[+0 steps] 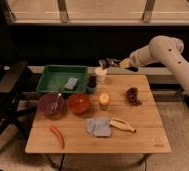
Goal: Wipe tray with brush
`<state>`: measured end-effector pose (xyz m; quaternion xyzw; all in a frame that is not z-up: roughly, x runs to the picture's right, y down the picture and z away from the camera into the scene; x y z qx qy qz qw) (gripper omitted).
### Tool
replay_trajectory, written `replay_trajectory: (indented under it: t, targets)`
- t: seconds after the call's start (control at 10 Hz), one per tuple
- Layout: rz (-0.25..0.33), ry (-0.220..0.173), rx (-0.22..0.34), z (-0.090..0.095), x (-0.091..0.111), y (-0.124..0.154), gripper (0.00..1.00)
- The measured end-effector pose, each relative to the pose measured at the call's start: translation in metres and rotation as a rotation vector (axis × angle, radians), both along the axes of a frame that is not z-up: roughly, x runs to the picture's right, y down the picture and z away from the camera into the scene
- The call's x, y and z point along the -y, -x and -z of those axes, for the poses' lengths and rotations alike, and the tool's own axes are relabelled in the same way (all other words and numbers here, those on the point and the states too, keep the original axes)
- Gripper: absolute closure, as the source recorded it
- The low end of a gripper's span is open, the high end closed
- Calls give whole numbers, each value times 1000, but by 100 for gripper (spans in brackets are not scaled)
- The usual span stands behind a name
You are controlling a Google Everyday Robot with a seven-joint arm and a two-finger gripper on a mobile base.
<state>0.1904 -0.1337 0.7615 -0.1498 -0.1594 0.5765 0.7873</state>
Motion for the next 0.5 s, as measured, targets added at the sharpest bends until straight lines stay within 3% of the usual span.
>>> replay_trajectory:
  t: [0.1,0.2,0.5]
  targets:
    - [20,-27,27,0,4,7,100]
    - [57,-71,80,1,9,27,100]
    - [133,-145,182,1,16,88,100]
